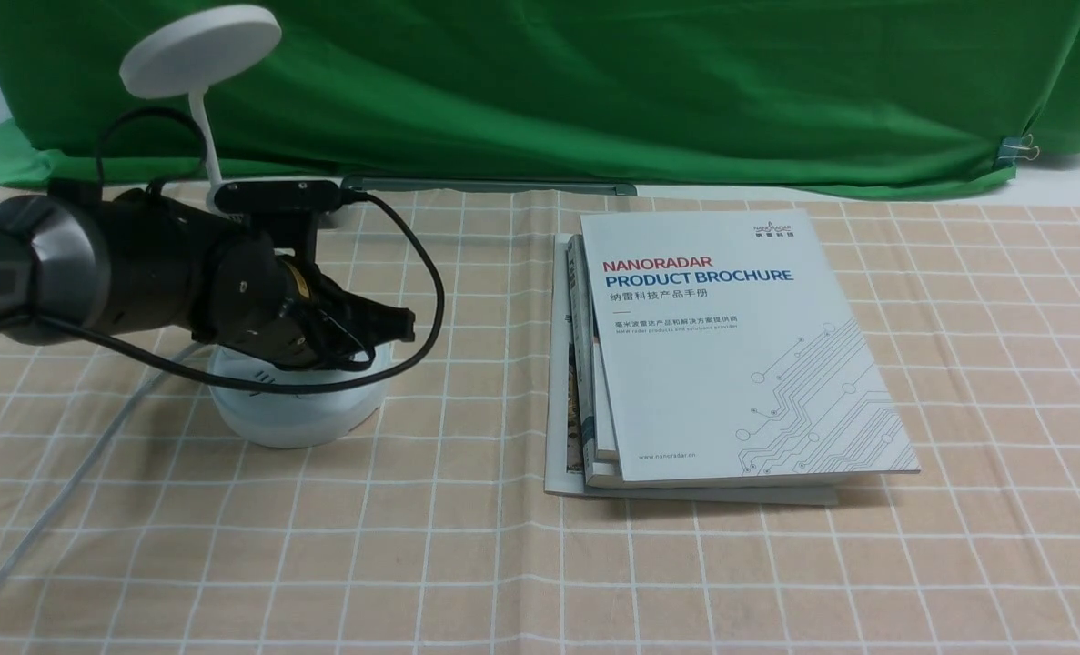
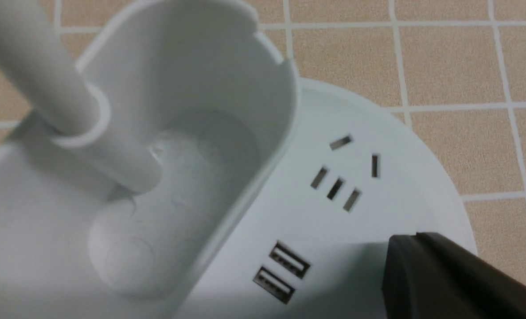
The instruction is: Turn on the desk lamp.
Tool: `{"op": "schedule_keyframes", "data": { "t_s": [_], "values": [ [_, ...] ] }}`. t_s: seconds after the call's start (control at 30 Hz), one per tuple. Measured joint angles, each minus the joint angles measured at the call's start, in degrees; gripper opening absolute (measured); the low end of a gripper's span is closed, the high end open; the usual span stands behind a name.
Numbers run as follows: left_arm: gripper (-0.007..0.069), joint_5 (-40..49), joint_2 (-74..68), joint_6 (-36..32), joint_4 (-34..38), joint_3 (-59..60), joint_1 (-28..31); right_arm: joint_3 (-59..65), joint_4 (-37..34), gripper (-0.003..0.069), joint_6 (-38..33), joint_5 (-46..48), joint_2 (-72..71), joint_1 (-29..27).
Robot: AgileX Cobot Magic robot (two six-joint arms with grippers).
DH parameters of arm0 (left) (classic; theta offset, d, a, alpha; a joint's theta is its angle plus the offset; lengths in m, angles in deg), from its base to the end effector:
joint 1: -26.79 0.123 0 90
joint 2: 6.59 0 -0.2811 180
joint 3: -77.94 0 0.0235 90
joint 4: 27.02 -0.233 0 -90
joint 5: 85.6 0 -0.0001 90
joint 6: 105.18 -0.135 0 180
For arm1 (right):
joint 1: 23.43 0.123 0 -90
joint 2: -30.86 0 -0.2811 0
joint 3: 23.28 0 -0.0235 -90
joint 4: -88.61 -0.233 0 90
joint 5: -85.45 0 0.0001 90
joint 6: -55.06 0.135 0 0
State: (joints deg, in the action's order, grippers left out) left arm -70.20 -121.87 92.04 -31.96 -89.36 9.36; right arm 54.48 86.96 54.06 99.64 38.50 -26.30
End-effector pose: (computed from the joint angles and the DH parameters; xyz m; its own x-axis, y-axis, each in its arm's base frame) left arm 0.3813 -0.1165 0.1440 -0.8090 0.0280 -0.5872 0.1146 0.9872 -0.1109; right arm 0.0848 -0.0033 0.1799 -0.1658 0.0188 -0.9860 0.0449 0.9989 0.0115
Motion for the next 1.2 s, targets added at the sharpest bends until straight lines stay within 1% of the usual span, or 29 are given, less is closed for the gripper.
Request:
{"op": "schedule_keyframes", "data": {
  "t_s": [0.37,0.47,0.63,0.67,0.77,0.8,0.9,1.0,1.07,1.2],
  "values": [
    [0.0001,0.1,-0.5,-0.8,0.7,-0.7,0.0,0.0,0.0,0.0241,0.0,0.0,0.0,0.0],
    [0.0001,2.6,1.7,-0.8,1.7,0.0,-0.4,0.0,0.0,0.0241,0.0,-0.1,0.0,0.0],
    [0.0001,6.4,11.2,-1.2,3.7,0.5,-3.1,0.0,0.0,0.0241,0.0,0.0,0.0,0.0],
    [0.0001,8.6,13.1,-2.3,4.9,0.5,-3.8,0.0,0.0,0.0241,0.0,0.0,0.0,0.0],
    [0.0001,11.4,15.7,-4.8,6.9,2.1,-6.0,0.0,0.0,0.0241,0.0,0.0,0.0,0.0],
    [0.0001,12.2,18.4,-7.2,9.0,5.1,-8.5,0.0,0.0,0.0241,0.0,0.0,0.0,0.0],
    [0.0001,9.1,26.0,-11.5,12.4,12.1,-13.8,0.0,0.0,0.0241,0.0,0.0,0.0,0.0],
    [0.0001,2.9,35.4,-16.0,13.7,18.2,-19.3,0.0,0.0,0.0241,0.0,0.0,0.0,0.0],
    [0.0001,-2.6,44.6,-19.9,13.8,21.5,-23.7,0.0,0.0,0.0241,0.0,0.0,0.0,0.0],
    [0.0001,-11.6,56.1,-23.1,13.8,26.5,-26.5,0.0,0.0,0.0241,0.0,0.0,0.0,0.0]
  ]
}}
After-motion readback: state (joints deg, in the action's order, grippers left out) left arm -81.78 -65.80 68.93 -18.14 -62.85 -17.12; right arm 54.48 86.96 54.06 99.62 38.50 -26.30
